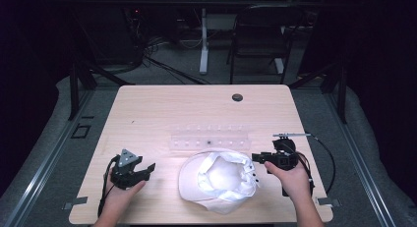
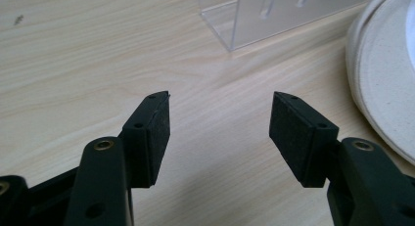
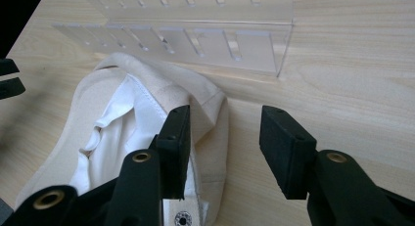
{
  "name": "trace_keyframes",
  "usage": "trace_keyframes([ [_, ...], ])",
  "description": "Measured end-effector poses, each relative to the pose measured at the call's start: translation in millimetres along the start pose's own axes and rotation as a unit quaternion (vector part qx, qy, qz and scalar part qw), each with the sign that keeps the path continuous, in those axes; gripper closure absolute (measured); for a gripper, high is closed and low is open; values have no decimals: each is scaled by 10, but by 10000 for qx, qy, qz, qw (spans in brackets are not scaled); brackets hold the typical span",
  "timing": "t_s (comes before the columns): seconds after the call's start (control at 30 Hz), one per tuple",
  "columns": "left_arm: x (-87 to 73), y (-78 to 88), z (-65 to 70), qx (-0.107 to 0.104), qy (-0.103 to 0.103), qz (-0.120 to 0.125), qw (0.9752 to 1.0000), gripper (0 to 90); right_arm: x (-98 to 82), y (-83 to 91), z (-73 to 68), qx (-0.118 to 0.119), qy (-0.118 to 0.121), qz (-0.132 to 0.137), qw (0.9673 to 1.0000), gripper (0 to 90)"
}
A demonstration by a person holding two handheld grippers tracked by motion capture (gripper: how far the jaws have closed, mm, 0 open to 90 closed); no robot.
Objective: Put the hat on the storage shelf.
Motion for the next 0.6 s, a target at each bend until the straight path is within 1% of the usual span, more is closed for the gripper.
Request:
trace_keyframes([
  [0.03,0,0,0,0,0,0,10000,425,0,0,0,0,0,0,10000,553],
  [0.07,2,4,10,10,-35,-19,10000,433,7,11,-30,-17,92,-1,10000,556],
  [0.13,5,7,14,20,-40,0,10000,434,11,17,-45,-46,105,23,9999,557],
  [0.17,9,7,12,11,-25,12,10000,439,16,29,-62,-41,149,35,9999,557],
  [0.27,6,8,9,17,-12,28,10000,439,26,58,-117,-2,195,-32,9998,554],
  [0.33,9,13,14,-66,45,66,9999,439,27,76,-167,144,116,-111,9998,557],
  [0.37,9,13,14,-66,45,66,9999,438,27,76,-167,144,116,-111,9998,557],
  [0.43,13,15,19,-43,26,74,10000,437,22,91,-172,240,94,-138,9996,557],
  [0.5,20,13,18,-62,20,61,10000,430,13,100,-170,295,16,-122,9995,555],
  [0.53,26,10,22,-61,12,58,10000,422,1,107,-148,361,-67,-152,9992,542],
  [0.6,28,6,27,-74,33,74,9999,422,-2,109,-139,380,-86,-178,9991,535],
])
Point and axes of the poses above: each handheld gripper's, and its own axes: y roughly backward along the jaws, x roughly out of its top, z roughly to its right, the point moved 1 cm from there along -y, roughly forward along the jaws, and after that the axes turned 10 degrees about y, right-handed, at the moved point
